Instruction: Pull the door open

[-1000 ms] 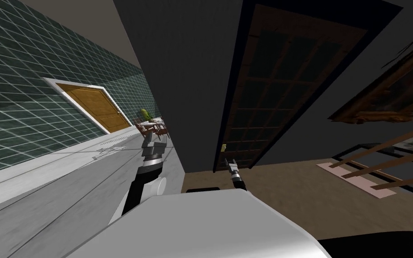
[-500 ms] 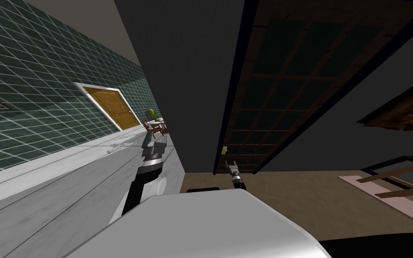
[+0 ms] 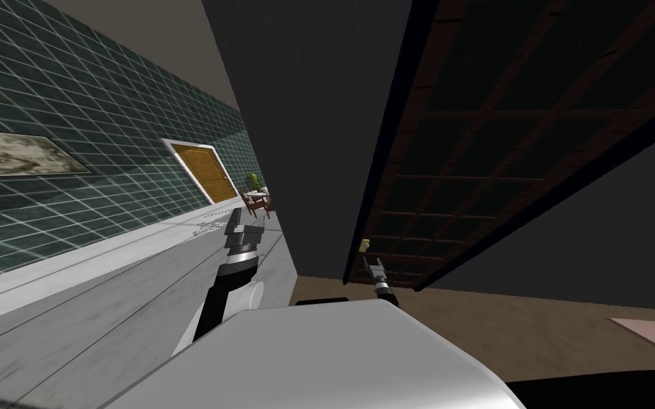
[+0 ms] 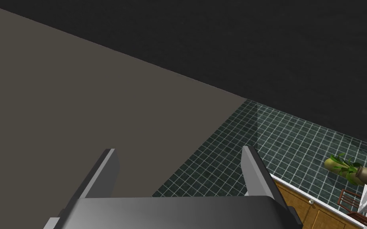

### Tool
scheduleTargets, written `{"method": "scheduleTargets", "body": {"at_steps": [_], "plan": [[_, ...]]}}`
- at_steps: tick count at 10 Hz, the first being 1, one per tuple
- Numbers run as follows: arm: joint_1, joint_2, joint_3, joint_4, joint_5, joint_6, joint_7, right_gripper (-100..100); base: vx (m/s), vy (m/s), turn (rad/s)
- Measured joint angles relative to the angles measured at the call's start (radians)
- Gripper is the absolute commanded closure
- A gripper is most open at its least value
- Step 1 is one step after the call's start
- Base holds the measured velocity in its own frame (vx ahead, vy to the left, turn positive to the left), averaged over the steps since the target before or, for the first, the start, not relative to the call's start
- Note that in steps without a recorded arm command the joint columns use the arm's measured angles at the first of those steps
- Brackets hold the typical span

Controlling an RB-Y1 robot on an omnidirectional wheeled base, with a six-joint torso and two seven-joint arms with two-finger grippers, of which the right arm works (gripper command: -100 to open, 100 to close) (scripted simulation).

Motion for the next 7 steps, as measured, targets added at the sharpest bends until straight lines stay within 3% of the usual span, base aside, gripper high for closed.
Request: {"method": "scheduleTargets", "body": {"at_steps": [1, 2, 3, 4, 6, 7], "plan": [[-0.009, -0.005, -0.017, 0.033, -0.011, -0.018, -0.007, -100, 0.172, 0.038, 0.215], [-0.013, -0.019, -0.029, 0.066, -0.019, -0.038, -0.021, -100, 0.157, 0.023, 0.186], [-0.004, -0.040, -0.044, 0.070, -0.030, -0.046, -0.039, -100, 0.188, 0.002, 0.314], [0.017, -0.062, -0.063, 0.067, -0.042, -0.052, -0.058, -100, 0.125, 0.009, 0.079], [0.025, -0.069, -0.072, 0.079, -0.049, -0.058, -0.071, -100, 0.043, 0.017, 0.028], [0.015, -0.073, -0.074, 0.109, -0.051, -0.068, -0.076, -100, 0.001, 0.009, 0.000]]}}
